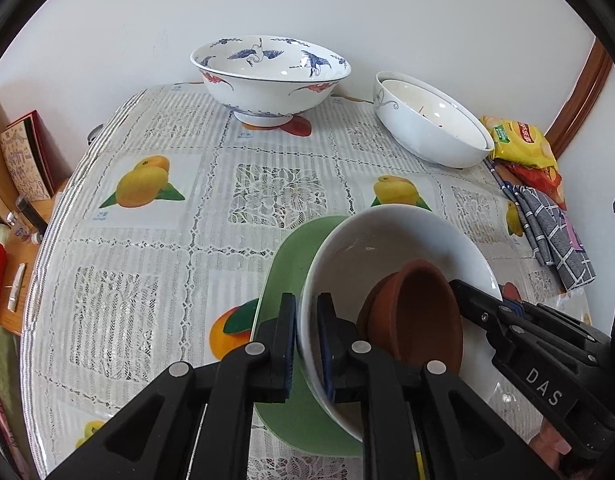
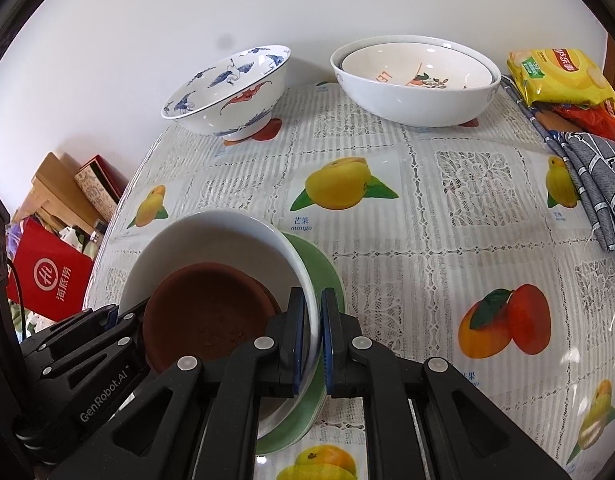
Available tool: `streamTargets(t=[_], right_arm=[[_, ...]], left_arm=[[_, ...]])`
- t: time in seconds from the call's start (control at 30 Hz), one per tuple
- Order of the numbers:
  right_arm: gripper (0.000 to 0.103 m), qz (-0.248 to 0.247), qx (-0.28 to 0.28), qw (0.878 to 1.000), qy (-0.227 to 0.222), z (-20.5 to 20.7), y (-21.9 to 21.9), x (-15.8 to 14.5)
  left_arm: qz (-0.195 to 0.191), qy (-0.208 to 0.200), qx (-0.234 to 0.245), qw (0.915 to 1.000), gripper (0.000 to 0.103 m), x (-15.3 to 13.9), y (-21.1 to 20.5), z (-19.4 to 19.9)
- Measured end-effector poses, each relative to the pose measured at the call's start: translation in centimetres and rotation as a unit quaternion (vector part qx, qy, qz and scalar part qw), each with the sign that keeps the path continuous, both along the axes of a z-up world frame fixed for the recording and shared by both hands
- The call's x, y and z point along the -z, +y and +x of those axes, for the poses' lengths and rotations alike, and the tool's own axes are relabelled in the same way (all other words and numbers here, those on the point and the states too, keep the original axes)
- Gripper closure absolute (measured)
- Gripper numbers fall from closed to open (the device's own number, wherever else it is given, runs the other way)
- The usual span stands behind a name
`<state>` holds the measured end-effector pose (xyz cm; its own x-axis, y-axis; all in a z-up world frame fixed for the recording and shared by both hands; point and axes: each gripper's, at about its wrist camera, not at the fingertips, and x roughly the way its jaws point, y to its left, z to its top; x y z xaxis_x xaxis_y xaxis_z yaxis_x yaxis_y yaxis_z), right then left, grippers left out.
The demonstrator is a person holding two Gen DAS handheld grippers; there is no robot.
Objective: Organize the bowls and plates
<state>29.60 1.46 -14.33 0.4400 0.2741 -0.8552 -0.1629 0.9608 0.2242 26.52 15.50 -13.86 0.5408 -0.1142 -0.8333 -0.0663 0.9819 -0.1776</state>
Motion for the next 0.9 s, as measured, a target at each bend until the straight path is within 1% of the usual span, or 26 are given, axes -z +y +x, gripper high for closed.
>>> streamTargets(t=[0.17, 0.23, 0.3, 0.43, 0.53, 0.6, 0.67, 0.73, 0.83, 0.87, 0.9], right_arm=[[0.087, 0.001, 0.003, 1.000, -0.003, -0.3, -0.5, -0.6], [0.086, -0.003, 0.002, 1.000, -0.005, -0.6, -0.7, -0.9], [0.085, -0.005, 0.003, 1.000, -0.008, -1.0, -0.9, -1.3], [0.076, -0.017, 0.004, 1.000, -0.017, -2.0, -1.4, -2.2], [0.064, -0.027, 0.004, 0.999, -0.025, -3.4, -2.0, -3.4], [0.062, -0.034, 0.006, 0.999, -0.034, -4.4, -2.6, -4.1], [0.060, -0.052, 0.008, 0.998, -0.042, -5.5, -3.3, -4.8], [0.060, -0.064, 0.017, 0.997, -0.049, -7.0, -4.4, -5.7], [0.060, -0.067, 0.030, 0.996, -0.056, -9.2, -6.2, -6.9], [0.060, -0.068, 0.033, 0.995, -0.059, -9.8, -6.6, -7.2], [0.060, -0.073, 0.039, 0.995, -0.064, -10.9, -7.2, -7.7]], left_arm=[[-0.026, 0.003, 0.003, 0.9996, 0.087, -0.1, 0.3, -0.5], [-0.031, 0.001, 0.006, 0.9995, 0.086, -0.3, 0.4, -0.7], [-0.029, -0.002, 0.008, 0.9996, 0.083, -0.7, 0.3, -1.2], [-0.028, -0.013, 0.008, 0.9995, 0.080, -1.8, 0.3, -2.3], [-0.027, -0.025, 0.007, 0.9993, 0.079, -2.9, 0.0, -3.6], [-0.029, -0.031, 0.011, 0.9991, 0.074, -3.6, -0.2, -4.5], [-0.031, -0.039, 0.020, 0.9986, 0.071, -4.5, -0.7, -5.8], [-0.025, -0.047, 0.026, 0.9982, 0.068, -5.2, -1.3, -6.9], [-0.020, -0.065, 0.039, 0.9969, 0.057, -6.5, -2.9, -9.2], [-0.020, -0.069, 0.043, 0.9965, 0.051, -6.8, -3.3, -9.7], [-0.019, -0.074, 0.048, 0.9959, 0.048, -7.2, -3.8, -10.5]])
